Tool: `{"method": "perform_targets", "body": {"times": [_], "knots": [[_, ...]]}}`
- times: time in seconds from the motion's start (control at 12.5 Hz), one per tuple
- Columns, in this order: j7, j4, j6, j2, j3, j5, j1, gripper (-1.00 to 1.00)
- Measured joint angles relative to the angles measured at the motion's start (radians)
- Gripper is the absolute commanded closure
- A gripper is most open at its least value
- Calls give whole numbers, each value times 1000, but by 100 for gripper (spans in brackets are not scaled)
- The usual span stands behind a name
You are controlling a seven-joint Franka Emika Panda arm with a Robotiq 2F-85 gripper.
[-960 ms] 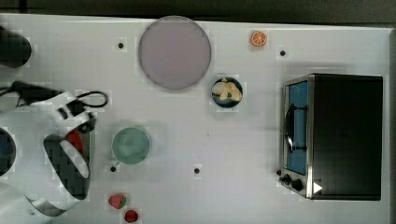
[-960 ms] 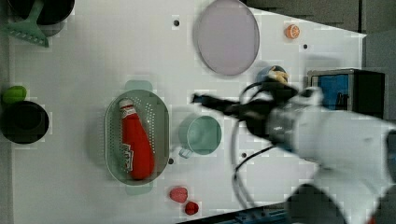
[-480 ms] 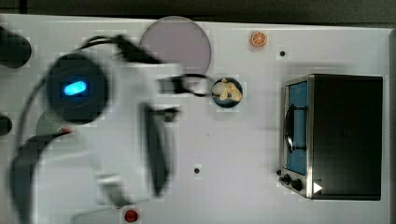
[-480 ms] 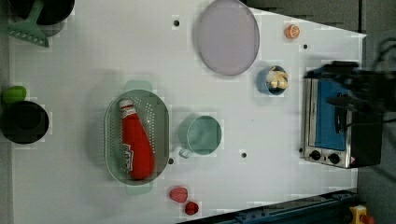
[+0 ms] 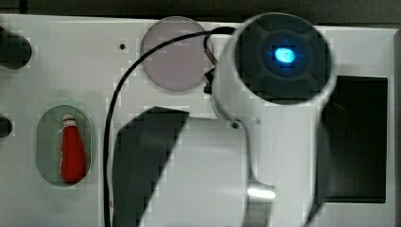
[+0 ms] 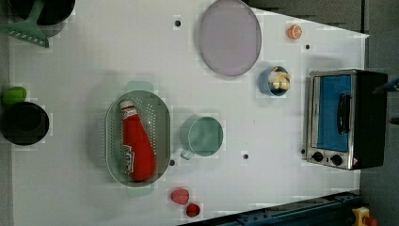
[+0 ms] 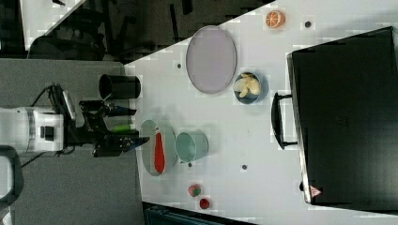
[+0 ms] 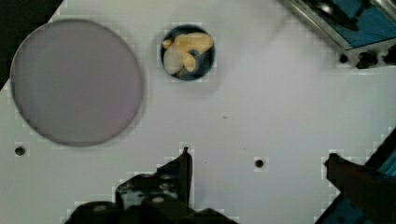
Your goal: Pick Ketchup from the table and place it in strainer.
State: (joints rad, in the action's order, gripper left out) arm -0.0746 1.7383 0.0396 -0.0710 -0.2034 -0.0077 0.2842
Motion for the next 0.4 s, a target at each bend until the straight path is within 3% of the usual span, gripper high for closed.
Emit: {"method": "perform_targets", "body": {"times": [0.4], "knots": [[0, -16, -8, 1, 0, 18, -10, -100]]}}
